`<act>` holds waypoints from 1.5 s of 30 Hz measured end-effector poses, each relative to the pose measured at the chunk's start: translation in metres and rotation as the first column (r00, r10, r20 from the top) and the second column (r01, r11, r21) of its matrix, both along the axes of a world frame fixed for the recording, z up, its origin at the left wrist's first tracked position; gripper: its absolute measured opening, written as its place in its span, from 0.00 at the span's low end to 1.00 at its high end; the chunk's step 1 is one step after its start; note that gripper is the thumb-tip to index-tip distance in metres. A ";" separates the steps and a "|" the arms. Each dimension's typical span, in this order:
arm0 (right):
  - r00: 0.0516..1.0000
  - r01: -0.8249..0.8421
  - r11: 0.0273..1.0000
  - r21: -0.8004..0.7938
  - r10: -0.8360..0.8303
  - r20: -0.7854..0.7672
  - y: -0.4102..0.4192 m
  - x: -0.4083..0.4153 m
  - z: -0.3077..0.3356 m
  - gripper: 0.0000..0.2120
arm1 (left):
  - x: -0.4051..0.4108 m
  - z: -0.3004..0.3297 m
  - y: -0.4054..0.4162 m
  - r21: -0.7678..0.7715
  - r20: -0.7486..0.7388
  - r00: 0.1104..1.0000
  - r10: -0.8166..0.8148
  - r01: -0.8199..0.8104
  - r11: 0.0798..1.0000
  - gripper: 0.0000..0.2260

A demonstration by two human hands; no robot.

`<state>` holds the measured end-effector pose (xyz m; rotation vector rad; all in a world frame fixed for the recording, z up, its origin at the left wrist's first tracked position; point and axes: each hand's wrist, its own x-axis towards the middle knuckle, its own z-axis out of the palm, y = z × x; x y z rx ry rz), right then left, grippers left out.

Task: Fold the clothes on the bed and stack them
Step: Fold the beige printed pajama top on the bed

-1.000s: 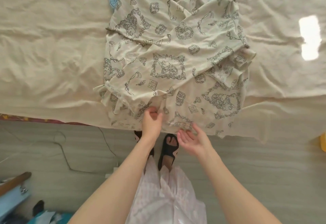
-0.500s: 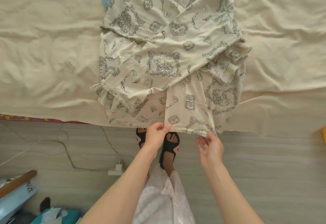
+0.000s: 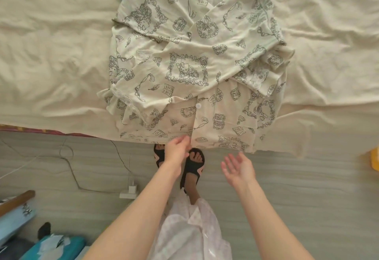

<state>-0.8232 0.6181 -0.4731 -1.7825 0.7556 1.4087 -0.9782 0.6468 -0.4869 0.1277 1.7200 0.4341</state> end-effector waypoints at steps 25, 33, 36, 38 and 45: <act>0.892 -0.198 0.966 0.168 0.249 -0.378 0.031 -0.095 -0.010 0.07 | -0.036 -0.012 -0.003 0.025 -0.005 0.873 0.488 -0.488 0.873 0.08; 0.942 -0.178 0.966 0.187 0.222 -0.250 0.041 -0.101 -0.013 0.02 | -0.055 -0.010 -0.016 -0.020 0.058 0.902 0.427 -0.426 0.904 0.06; 0.948 -0.126 0.980 0.156 0.165 -0.273 0.040 -0.102 -0.013 0.02 | -0.060 -0.008 -0.020 -0.019 0.085 0.924 0.372 -0.372 0.928 0.05; 0.937 -0.073 0.983 0.168 0.125 -0.327 0.041 -0.103 -0.011 0.02 | -0.064 -0.008 -0.021 -0.001 0.079 0.937 0.340 -0.341 0.940 0.06; 0.968 -0.010 0.996 0.083 0.031 -0.248 0.044 -0.106 -0.014 0.04 | -0.075 -0.011 -0.022 0.016 0.040 0.958 0.283 -0.284 0.959 0.10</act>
